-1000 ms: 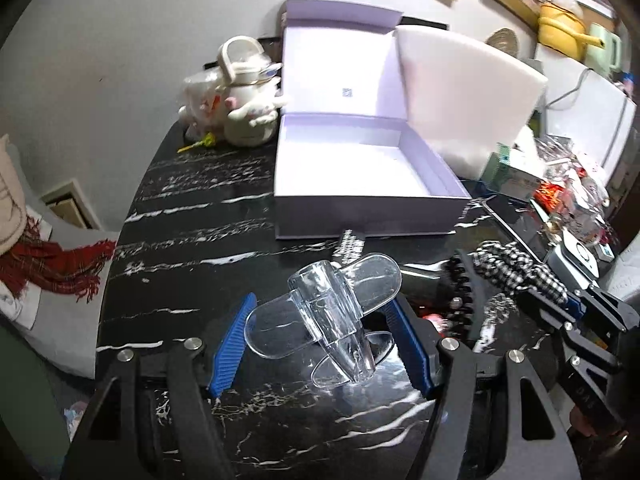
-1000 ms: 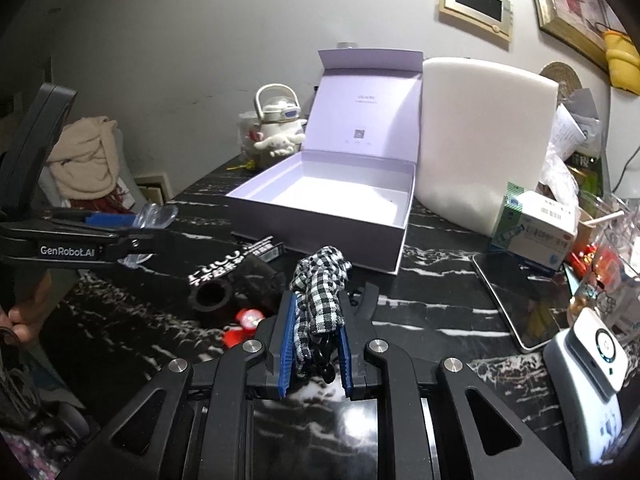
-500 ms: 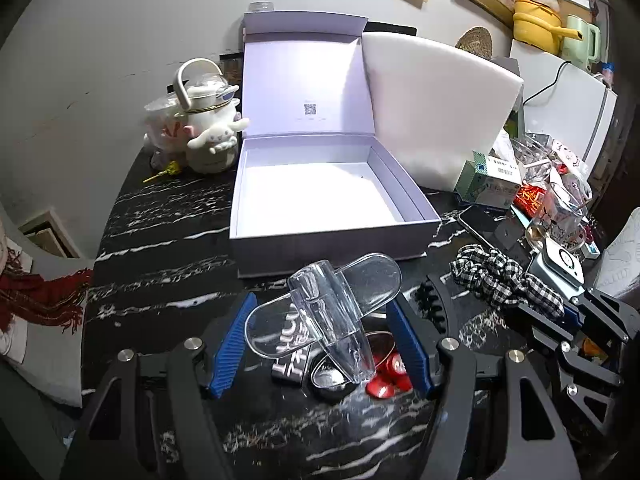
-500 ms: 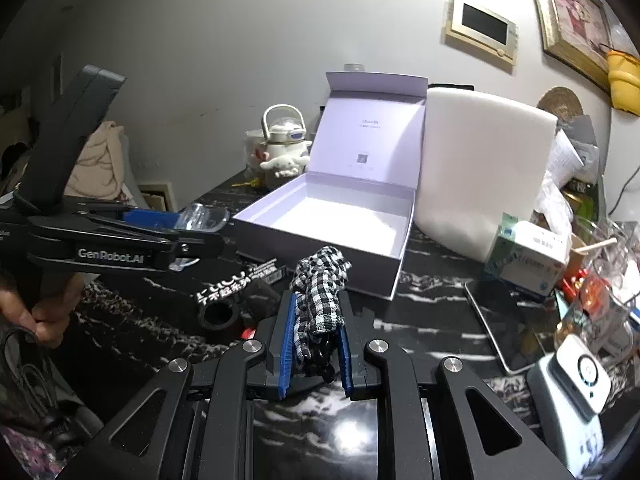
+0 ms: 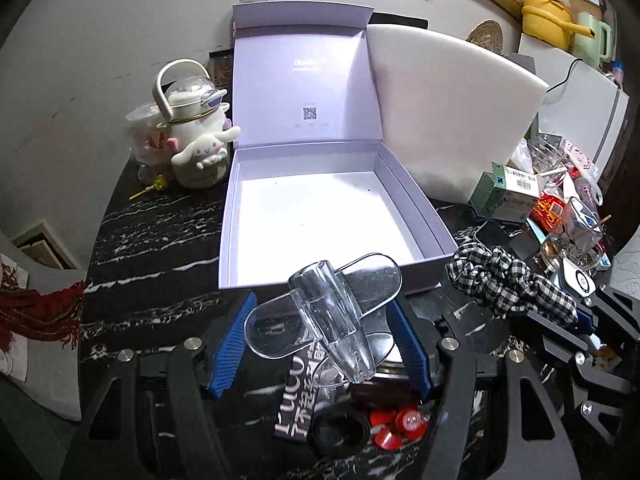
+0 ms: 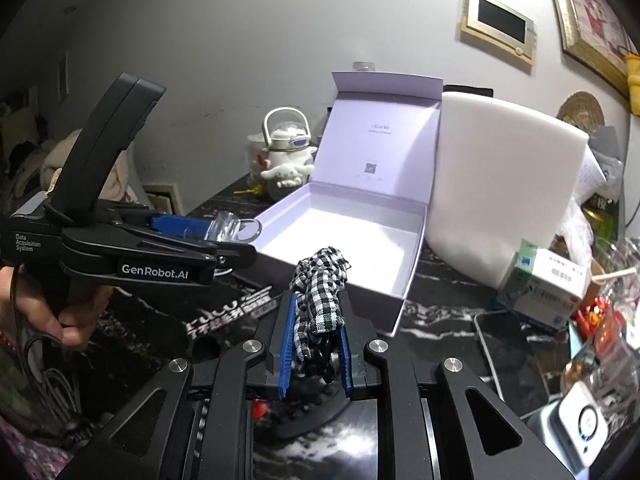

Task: Organize rigid objects
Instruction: 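Carry the airplane with the left gripper while the right gripper carries the scrunchie toward the lavender box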

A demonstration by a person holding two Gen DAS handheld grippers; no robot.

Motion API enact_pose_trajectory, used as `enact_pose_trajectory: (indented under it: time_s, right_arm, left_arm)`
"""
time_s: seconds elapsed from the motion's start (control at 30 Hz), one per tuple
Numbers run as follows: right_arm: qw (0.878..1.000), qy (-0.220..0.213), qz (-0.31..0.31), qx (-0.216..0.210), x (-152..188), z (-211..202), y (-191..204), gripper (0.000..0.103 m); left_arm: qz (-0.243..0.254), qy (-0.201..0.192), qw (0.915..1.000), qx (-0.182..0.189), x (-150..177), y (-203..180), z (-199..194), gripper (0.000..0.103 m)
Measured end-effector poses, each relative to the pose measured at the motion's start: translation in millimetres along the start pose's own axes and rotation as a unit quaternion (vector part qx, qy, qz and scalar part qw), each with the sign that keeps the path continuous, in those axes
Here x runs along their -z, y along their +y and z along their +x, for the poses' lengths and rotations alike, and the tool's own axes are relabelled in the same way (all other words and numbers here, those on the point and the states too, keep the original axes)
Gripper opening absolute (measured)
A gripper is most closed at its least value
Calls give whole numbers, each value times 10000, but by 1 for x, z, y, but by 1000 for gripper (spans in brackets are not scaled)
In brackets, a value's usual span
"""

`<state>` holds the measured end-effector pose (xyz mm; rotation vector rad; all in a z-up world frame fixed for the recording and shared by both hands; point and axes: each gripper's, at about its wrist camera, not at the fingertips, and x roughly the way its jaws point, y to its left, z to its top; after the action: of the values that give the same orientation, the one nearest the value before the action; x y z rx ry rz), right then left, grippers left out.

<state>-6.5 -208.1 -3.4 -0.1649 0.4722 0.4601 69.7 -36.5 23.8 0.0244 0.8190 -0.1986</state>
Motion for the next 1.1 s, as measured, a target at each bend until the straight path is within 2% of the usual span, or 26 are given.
enact_pose_trajectory:
  time_s: [0.47,1.1]
  right_arm:
    - [9998,126,124,-129,-29,39,-26,19]
    - [9997,121,84,-210,-71,103,-56,19]
  left_arm:
    - [147,14,9999,86,-36,2,21,67]
    - [212,-255,9993,-148,-87,23,35,67]
